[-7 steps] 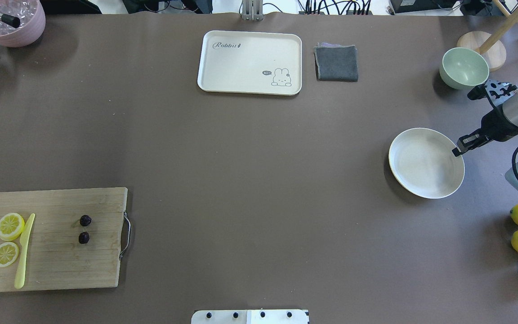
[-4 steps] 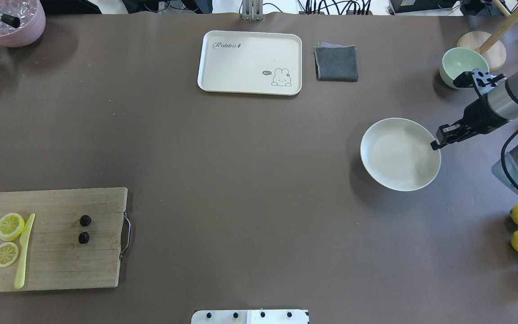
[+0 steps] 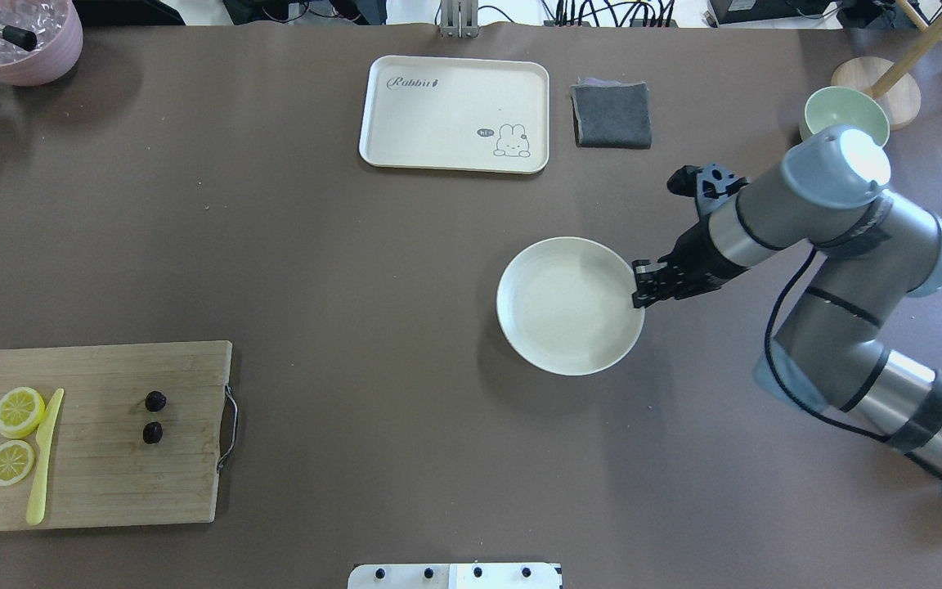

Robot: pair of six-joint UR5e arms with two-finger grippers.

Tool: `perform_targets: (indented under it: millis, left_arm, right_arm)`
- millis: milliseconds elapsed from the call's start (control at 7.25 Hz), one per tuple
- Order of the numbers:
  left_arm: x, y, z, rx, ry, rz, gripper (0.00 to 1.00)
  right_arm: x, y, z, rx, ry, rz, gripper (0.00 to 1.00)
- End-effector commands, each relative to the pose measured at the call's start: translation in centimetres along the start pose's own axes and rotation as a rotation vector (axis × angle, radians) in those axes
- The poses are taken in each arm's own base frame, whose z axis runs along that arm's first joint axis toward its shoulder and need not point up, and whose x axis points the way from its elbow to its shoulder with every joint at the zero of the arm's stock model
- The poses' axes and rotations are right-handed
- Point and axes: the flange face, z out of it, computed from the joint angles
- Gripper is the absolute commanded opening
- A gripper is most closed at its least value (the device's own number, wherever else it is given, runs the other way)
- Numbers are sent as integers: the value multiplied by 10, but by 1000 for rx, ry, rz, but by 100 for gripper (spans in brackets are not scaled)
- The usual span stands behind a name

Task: Place red cherry on plate
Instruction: 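Drag the white plate to center with right gripper while left reaches to board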

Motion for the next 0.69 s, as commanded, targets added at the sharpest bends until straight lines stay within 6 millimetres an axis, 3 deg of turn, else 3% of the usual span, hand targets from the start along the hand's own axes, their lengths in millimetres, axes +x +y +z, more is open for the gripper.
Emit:
perform_targets:
  millis: [0, 138, 276, 552]
  left_arm:
    - [72, 17, 43, -29, 21, -91, 98]
    - [99, 36, 64, -28, -12, -113, 98]
    - [139, 62, 79, -24, -25, -133, 97]
    - [165, 92, 111, -52, -50, -138, 97]
  right_arm:
    - [-67, 35, 34, 4, -27, 50, 0]
    - [-83, 44, 44, 10, -29, 47, 0]
    - [-91, 50, 50, 13, -31, 39, 0]
    - [-104, 57, 55, 14, -40, 55, 0]
